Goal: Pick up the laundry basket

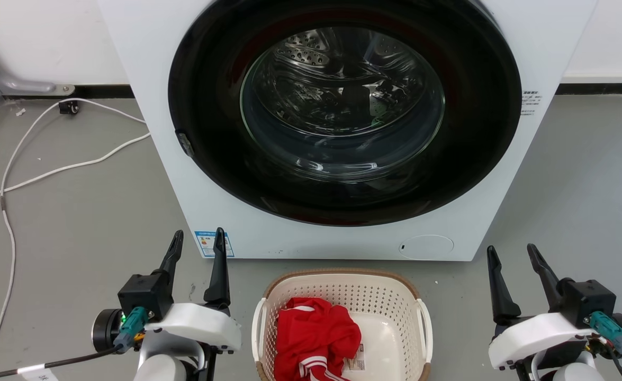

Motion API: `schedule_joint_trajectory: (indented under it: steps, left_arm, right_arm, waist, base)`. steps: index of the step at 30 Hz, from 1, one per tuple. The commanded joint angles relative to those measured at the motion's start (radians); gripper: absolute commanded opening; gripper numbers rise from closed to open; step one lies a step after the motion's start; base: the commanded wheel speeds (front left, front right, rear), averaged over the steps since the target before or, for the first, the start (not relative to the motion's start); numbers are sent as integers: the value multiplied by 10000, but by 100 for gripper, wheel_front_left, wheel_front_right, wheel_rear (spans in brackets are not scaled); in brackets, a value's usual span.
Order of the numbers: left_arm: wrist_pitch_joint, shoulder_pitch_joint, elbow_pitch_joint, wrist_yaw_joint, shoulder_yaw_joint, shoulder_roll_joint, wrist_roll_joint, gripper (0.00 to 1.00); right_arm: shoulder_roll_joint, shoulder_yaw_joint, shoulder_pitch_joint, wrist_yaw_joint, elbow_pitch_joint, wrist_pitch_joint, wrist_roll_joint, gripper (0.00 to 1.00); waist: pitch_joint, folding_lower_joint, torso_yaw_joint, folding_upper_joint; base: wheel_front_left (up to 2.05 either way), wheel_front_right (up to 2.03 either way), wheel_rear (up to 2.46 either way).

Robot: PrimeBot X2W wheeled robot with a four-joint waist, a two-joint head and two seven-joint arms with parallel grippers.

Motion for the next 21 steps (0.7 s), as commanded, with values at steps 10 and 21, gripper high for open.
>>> schedule_joint_trajectory:
  steps: [10,21]
  left_arm:
    - [-247,-112,97,113,-46,24,657,100]
    - [-436,-98,165,202,-115,23,1196,100]
  right_arm:
    - [11,38,-57,-3,-104,-251,-705,100]
    - [13,-37,23,-3,-115,-440,-1132,100]
  waist:
    - [-3,0,40,0]
    - [31,0,52,0]
  base:
    - [0,0,0]
    - [0,0,0]
